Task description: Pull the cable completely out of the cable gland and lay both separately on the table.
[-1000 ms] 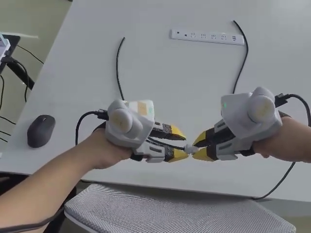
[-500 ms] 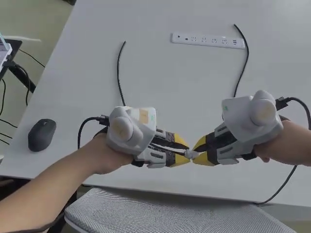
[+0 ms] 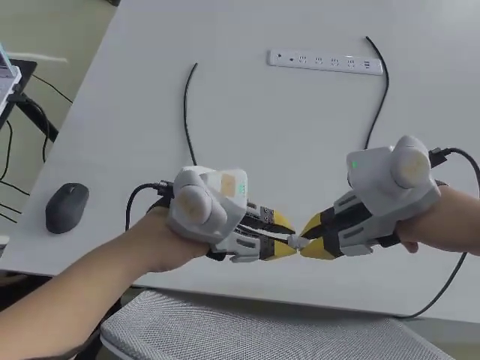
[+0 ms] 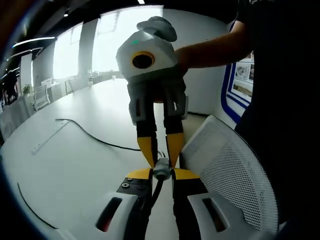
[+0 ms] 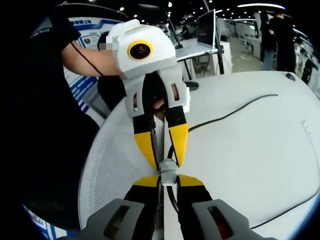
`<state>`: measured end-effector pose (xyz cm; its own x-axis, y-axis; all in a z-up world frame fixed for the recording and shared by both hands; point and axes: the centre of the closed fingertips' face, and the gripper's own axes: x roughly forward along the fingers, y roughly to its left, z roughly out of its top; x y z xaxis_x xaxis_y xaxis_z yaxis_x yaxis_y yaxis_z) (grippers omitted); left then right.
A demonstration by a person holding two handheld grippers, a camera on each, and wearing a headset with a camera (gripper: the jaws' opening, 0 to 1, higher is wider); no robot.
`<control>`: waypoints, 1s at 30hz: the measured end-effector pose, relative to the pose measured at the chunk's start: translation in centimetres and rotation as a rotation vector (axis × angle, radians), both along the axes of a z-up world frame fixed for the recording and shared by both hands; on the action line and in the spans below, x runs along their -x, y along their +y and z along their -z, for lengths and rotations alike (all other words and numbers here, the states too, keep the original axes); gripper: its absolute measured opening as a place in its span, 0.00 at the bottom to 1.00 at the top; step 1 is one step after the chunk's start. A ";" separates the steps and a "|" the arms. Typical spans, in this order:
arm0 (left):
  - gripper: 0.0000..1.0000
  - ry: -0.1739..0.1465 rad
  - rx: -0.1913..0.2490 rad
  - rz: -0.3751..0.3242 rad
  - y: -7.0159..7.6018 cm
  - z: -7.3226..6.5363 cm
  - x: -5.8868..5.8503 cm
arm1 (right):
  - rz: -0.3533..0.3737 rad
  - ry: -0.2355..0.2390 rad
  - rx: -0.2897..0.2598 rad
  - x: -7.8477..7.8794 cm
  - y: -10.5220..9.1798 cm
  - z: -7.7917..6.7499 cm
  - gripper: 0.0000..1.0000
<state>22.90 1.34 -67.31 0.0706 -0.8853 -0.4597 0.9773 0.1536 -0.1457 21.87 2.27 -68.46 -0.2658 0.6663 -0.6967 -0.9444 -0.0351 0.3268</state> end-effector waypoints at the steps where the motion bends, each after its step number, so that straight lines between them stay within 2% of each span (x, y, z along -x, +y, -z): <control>1: 0.14 0.025 0.006 -0.018 0.1 0.0 -0.1 | 0.004 -0.003 -0.005 -0.1 0.0 -0.1 0.08; 4: 0.14 0.067 0.016 -0.041 0.1 -0.1 -0.3 | 0.018 0.006 -0.020 -0.2 0.1 -0.3 0.08; 8: 0.14 0.095 0.028 -0.053 0.1 -0.3 -0.3 | 0.051 0.038 -0.041 -0.5 -0.1 -0.5 0.08; 9: 0.14 0.119 0.038 -0.066 0.0 -0.4 -0.3 | 0.058 0.045 -0.053 -0.6 -0.2 -0.6 0.08; 10: 0.14 0.129 0.044 -0.068 0.0 -0.4 -0.3 | 0.064 0.056 -0.061 -0.5 -0.2 -0.6 0.08; 14: 0.14 0.155 0.054 -0.086 0.0 -0.4 -0.3 | 0.074 0.063 -0.076 -0.4 -0.1 -0.7 0.08; 15: 0.14 0.152 0.054 -0.089 0.0 -0.4 -0.3 | 0.072 0.055 -0.075 -0.5 -0.1 -0.7 0.08; 16: 0.14 0.170 0.053 -0.101 0.0 -0.3 -0.5 | 0.049 0.018 -0.072 -0.5 -0.1 -0.6 0.08; 17: 0.14 0.178 0.053 -0.102 0.0 -0.3 -0.5 | 0.045 0.011 -0.069 -0.4 0.0 -0.6 0.08; 20: 0.14 0.176 0.050 -0.098 0.0 -0.2 -0.4 | 0.003 -0.051 -0.049 -0.4 0.0 -0.5 0.08; 23: 0.14 0.185 0.052 -0.101 0.1 -0.2 -0.4 | -0.015 -0.089 -0.045 -0.3 0.1 -0.6 0.07; 27: 0.14 0.218 0.077 -0.124 0.2 -0.3 -0.7 | -0.019 -0.123 -0.046 -0.6 0.0 -0.7 0.07; 29: 0.14 0.268 0.098 -0.156 0.3 -0.4 -1.0 | -0.029 -0.167 -0.050 -0.9 0.1 -0.8 0.07; 30: 0.14 0.265 0.102 -0.158 0.4 -0.5 -1.1 | -0.024 -0.186 -0.050 -1.1 0.1 -0.7 0.07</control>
<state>24.05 1.73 -66.86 0.1006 -0.9155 -0.3895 0.8687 0.2716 -0.4142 23.00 2.36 -67.73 -0.1523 0.6964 -0.7013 -0.9870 -0.0705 0.1444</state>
